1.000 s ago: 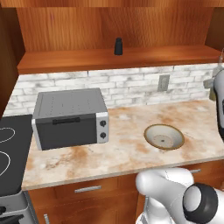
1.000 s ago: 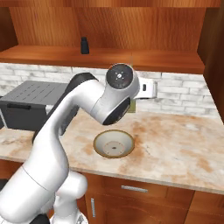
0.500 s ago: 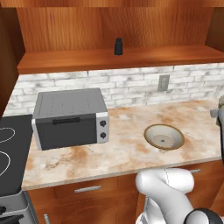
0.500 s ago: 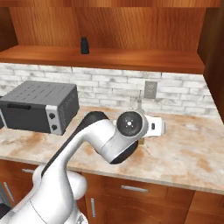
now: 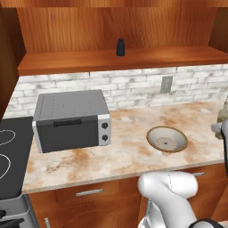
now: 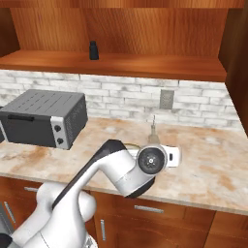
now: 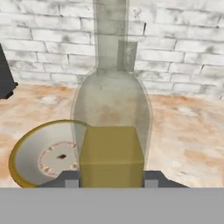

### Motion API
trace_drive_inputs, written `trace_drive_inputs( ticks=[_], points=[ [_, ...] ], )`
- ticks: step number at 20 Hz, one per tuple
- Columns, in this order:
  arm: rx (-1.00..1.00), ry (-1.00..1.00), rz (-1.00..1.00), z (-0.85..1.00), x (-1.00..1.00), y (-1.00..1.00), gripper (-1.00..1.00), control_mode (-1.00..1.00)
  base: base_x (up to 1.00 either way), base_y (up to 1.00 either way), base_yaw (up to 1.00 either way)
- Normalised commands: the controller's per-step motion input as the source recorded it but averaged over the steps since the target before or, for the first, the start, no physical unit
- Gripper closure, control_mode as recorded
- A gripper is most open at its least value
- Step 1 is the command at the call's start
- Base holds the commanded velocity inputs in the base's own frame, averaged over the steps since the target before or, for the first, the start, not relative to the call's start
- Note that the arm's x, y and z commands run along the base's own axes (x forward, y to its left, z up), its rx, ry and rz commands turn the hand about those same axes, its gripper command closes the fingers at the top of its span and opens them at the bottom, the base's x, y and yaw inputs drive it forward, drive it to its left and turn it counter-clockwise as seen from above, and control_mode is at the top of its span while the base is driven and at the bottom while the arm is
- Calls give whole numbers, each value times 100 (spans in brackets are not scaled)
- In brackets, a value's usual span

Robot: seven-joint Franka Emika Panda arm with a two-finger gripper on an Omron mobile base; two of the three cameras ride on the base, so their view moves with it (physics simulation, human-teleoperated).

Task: Retrieve the bottle and the shaker from the cabinet and place them next to the mixing bowl on the counter. Then add garlic from the fridge to the mixing bowl.

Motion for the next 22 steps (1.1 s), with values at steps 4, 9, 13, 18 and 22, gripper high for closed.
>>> trace_drive_inputs(
  ticks=[4,9,13,18,22],
  points=[
    [10,1,13,-43,11,-11,100,-100,0,0,0],
    [2,-5,21,-24,7,0,100,-100,0,0,0],
    [0,-4,21,-13,8,0,100,-100,0,0,0],
    [1,-1,21,-8,14,0,100,-100,0,0,0],
    [0,0,20,-18,23,0,100,-100,0,0,0]
  ],
)
